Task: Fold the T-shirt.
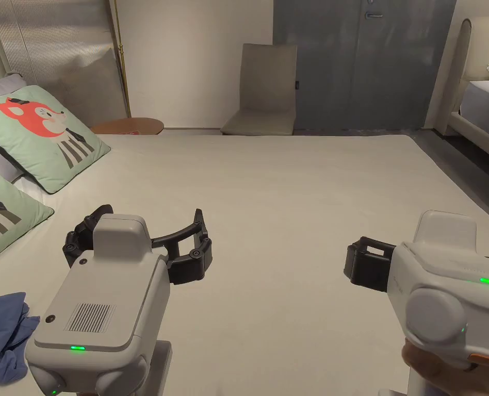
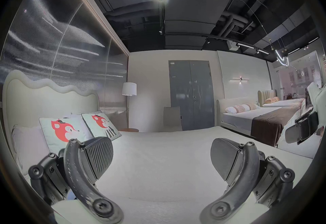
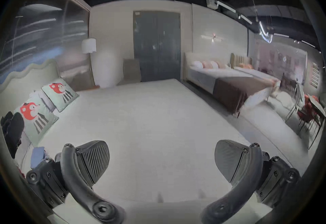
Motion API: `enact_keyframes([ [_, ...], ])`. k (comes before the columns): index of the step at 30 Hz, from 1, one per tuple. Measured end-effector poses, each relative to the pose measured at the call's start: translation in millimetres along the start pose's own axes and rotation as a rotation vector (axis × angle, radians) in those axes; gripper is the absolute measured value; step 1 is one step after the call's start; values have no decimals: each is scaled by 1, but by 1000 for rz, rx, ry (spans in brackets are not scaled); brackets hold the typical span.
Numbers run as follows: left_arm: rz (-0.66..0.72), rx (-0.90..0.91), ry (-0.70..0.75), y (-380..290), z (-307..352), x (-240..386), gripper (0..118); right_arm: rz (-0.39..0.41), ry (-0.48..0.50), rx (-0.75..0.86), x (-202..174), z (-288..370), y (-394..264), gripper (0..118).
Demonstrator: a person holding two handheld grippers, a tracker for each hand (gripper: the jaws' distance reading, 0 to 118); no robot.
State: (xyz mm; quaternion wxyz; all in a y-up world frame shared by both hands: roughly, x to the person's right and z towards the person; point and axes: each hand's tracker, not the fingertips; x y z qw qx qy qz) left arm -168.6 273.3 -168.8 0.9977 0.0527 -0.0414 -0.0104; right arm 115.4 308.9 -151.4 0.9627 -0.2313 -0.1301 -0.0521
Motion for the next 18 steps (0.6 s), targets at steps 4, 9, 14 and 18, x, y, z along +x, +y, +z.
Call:
enact_keyframes([
  [4, 6, 4, 1, -1, -1, -2, 110, -49, 19, -22, 2, 1, 7, 117],
  [9, 7, 6, 0, -1, -2, -2, 110, -31, 31, -28, 1, 7, 11, 117],
  [14, 7, 8, 0, 0, -1, -3, 110, -18, 19, -5, 0, 9, 11, 117],
  [18, 3, 11, 4, -1, -1, -4, 110, 9, 22, 15, 0, 10, 10, 117],
])
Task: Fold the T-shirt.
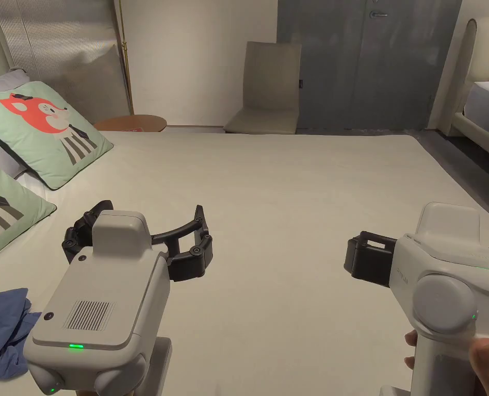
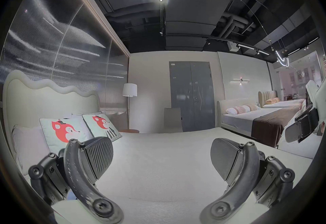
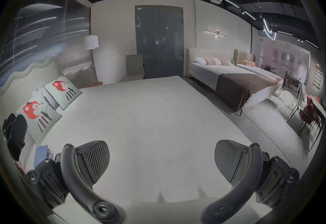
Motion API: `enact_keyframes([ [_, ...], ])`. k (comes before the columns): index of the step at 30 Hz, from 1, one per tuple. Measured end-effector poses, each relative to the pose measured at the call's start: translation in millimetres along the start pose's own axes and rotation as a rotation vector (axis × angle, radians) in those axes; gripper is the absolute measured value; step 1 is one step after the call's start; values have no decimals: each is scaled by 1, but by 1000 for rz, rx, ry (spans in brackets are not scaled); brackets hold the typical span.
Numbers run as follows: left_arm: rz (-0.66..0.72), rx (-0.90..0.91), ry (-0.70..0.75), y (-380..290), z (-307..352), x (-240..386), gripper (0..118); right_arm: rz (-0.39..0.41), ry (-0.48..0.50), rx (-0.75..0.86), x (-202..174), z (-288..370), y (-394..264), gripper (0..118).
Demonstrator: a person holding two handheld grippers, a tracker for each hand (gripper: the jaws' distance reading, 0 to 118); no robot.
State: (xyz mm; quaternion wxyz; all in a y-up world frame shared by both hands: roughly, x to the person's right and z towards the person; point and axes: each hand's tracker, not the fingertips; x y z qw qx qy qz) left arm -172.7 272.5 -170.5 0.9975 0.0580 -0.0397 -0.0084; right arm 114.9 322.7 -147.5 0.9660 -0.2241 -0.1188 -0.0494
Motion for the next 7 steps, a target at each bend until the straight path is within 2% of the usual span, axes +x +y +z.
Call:
enact_keyframes([
  [7, 3, 1, 4, 0, 0, 0, 110, -10, -3, 19, 2, 0, 2, 117],
])
